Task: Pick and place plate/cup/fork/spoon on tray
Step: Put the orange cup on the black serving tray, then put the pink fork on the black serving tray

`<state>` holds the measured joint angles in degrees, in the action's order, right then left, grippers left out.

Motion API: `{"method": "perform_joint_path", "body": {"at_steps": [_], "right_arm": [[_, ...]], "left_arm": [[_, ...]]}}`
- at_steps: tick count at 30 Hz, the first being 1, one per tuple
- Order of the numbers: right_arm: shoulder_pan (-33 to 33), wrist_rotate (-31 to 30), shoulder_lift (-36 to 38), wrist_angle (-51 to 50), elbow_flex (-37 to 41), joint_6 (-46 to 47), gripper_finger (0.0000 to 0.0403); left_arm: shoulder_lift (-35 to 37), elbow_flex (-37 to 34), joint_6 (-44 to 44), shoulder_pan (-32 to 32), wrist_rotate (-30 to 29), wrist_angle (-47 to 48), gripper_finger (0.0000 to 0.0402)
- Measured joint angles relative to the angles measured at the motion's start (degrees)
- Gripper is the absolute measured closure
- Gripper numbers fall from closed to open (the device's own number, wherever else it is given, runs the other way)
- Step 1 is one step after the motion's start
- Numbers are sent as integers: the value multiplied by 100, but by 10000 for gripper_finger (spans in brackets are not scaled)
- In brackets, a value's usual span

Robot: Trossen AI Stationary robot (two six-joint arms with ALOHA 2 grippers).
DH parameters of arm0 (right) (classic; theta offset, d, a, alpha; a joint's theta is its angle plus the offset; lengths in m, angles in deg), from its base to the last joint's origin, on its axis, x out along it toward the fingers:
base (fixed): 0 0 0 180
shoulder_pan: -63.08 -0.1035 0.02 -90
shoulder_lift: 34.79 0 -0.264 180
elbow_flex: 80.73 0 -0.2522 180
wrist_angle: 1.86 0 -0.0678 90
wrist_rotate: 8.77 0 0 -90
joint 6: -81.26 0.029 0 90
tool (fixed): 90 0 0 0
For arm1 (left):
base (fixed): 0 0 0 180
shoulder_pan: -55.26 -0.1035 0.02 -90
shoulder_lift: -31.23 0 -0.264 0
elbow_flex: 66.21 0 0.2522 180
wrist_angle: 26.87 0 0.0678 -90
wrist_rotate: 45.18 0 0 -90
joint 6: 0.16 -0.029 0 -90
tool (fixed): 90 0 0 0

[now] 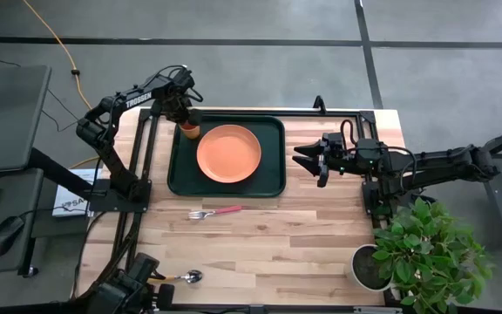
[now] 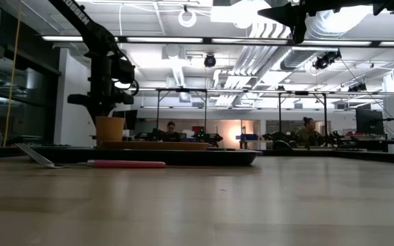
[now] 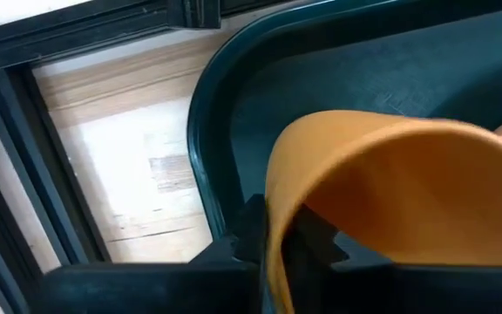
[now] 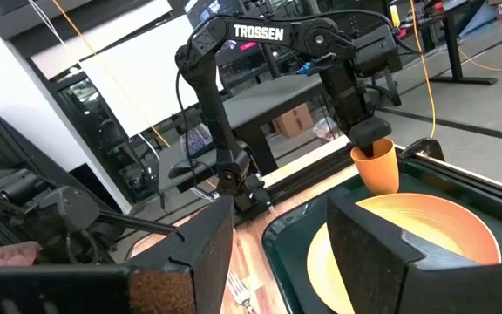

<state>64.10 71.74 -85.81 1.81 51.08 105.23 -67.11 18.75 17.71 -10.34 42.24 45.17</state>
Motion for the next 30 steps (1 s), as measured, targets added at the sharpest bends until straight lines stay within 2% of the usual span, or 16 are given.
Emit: {"method": "perform_joint_path", "body": {"at_steps": [18,23,30], "right_arm": [[0,2,0,0,0,-2,226],[0,0,0,0,0,-2,226],[0,2,0,-2,0,-2,226]], "left_arm": [[103,0,0,2,-56,-97,228],[331,0,0,2,41,-269,214],[926,15,56,1,56,-438,215]]}}
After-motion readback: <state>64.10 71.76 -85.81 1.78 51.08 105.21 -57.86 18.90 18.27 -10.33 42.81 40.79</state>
